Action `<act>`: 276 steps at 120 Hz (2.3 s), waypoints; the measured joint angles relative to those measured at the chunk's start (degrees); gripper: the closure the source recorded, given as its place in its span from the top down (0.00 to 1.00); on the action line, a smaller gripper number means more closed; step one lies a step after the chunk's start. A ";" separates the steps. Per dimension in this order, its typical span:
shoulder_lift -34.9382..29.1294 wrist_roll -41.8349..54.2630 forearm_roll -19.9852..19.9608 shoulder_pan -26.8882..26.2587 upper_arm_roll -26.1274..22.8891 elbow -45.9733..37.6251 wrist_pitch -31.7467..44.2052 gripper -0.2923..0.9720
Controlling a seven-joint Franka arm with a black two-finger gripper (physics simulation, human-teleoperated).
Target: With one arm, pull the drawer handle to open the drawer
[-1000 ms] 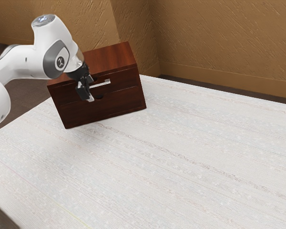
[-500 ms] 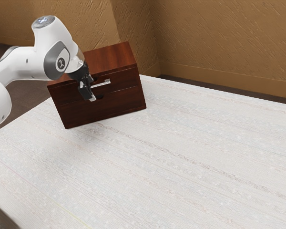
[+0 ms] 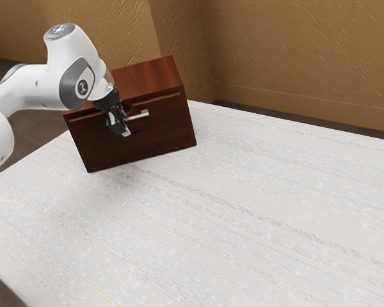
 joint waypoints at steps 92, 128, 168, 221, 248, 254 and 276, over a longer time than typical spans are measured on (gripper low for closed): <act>-12.72 -0.01 -3.14 -0.99 1.15 -20.21 7.49 0.43; -16.67 -0.26 -3.23 -1.45 1.23 -24.86 8.94 0.43; -20.21 -0.30 -3.31 -1.82 1.25 -28.73 9.25 0.43; -24.46 -0.29 -3.35 -3.68 2.20 -34.48 10.62 0.43; -26.19 -0.29 -3.38 -5.70 3.72 -37.20 11.43 0.43; -26.51 -0.28 -3.40 -6.26 4.25 -37.52 11.67 0.43; -27.46 -0.41 -3.35 -6.34 4.18 -38.72 12.44 0.43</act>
